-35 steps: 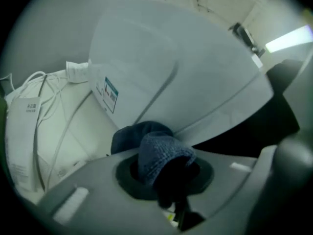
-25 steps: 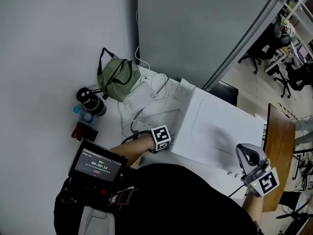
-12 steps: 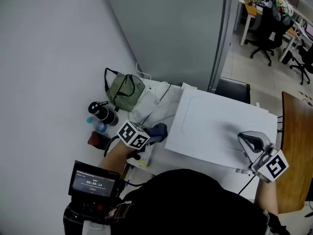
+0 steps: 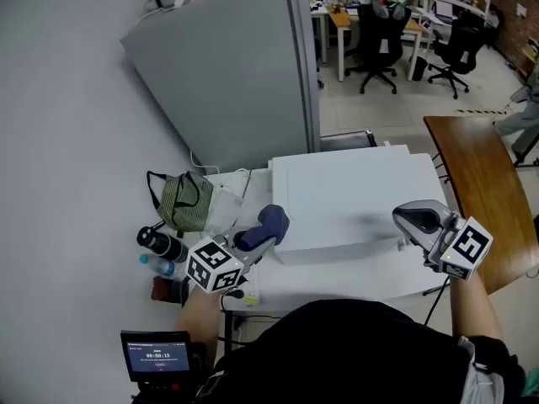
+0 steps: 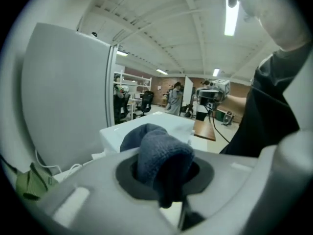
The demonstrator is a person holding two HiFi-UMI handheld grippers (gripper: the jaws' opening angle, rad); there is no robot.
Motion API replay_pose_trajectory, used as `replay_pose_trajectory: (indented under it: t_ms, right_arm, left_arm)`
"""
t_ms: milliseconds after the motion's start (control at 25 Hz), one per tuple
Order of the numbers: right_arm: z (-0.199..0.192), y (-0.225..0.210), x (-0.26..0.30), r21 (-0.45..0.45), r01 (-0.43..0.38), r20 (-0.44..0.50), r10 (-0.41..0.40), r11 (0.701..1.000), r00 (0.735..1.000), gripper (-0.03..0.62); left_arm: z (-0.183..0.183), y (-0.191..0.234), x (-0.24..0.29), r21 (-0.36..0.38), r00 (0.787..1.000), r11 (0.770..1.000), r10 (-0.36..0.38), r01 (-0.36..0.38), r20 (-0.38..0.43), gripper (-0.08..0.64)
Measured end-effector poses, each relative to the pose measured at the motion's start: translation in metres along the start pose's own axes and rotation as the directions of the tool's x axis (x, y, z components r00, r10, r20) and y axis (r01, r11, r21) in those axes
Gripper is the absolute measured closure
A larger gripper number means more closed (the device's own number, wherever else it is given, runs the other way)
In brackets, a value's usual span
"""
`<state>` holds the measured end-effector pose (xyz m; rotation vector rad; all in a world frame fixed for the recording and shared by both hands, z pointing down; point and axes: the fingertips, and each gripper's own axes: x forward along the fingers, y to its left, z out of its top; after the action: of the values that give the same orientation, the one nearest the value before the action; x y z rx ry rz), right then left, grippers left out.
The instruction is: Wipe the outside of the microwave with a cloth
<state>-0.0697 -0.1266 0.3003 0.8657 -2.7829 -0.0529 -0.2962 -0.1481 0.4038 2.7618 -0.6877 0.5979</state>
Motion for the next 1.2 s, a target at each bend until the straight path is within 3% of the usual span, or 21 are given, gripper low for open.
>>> replay_pose_trajectory:
  t_ms: [160, 320, 600, 760, 840, 960, 1000, 1080, 1120, 1200]
  right_arm:
    - [-0.004, 0.032, -0.014, -0.028, 0.043, -0.038, -0.044, 0.999, 0.998, 0.586]
    - [-0.002, 0.024, -0.041, -0.056, 0.071, -0.033, -0.073, 0.996, 0.997, 0.586]
    - [-0.050, -0.070, -0.123, -0.058, 0.092, 0.050, -0.089, 0.994, 0.995, 0.586]
    - [-0.089, -0.149, -0.174, -0.001, 0.076, 0.064, -0.076, 0.997, 0.995, 0.586]
    - [-0.110, -0.171, -0.184, 0.035, 0.059, 0.072, -0.061, 0.998, 0.996, 0.586]
    - [-0.128, -0.205, -0.194, 0.053, 0.055, 0.091, -0.060, 0.997, 0.994, 0.586]
    - [-0.130, -0.215, -0.197, 0.046, 0.057, 0.102, -0.062, 0.997, 0.993, 0.586]
    - [-0.134, -0.225, -0.202, 0.039, 0.060, 0.134, -0.065, 0.997, 0.989, 0.586]
    - [-0.137, -0.227, -0.206, 0.043, 0.061, 0.149, -0.067, 0.997, 0.987, 0.586]
    - [-0.146, -0.229, -0.215, 0.067, 0.070, 0.165, -0.080, 0.995, 0.983, 0.586]
  left_arm:
    - [0.010, -0.034, 0.005, 0.085, 0.996, 0.993, -0.087, 0.084, 0.028, 0.500]
    - [0.034, -0.053, 0.028, 0.144, 0.993, 0.984, -0.112, 0.106, 0.037, 0.500]
    - [0.113, -0.068, 0.121, 0.264, 0.998, 0.963, -0.055, 0.055, -0.007, 0.500]
    - [0.159, -0.061, 0.204, 0.360, 0.990, 0.932, 0.012, 0.040, -0.141, 0.500]
    - [0.170, -0.055, 0.238, 0.404, 0.968, 0.912, 0.038, 0.067, -0.248, 0.500]
    - [0.185, -0.049, 0.298, 0.428, 0.937, 0.893, 0.021, 0.139, -0.349, 0.500]
    - [0.187, -0.047, 0.318, 0.458, 0.922, 0.873, 0.023, 0.170, -0.386, 0.500]
    - [0.179, -0.040, 0.354, 0.535, 0.872, 0.806, 0.051, 0.252, -0.487, 0.500]
    - [0.173, -0.038, 0.370, 0.558, 0.837, 0.774, 0.067, 0.299, -0.542, 0.500]
    - [0.161, -0.033, 0.398, 0.559, 0.761, 0.734, 0.089, 0.386, -0.642, 0.500]
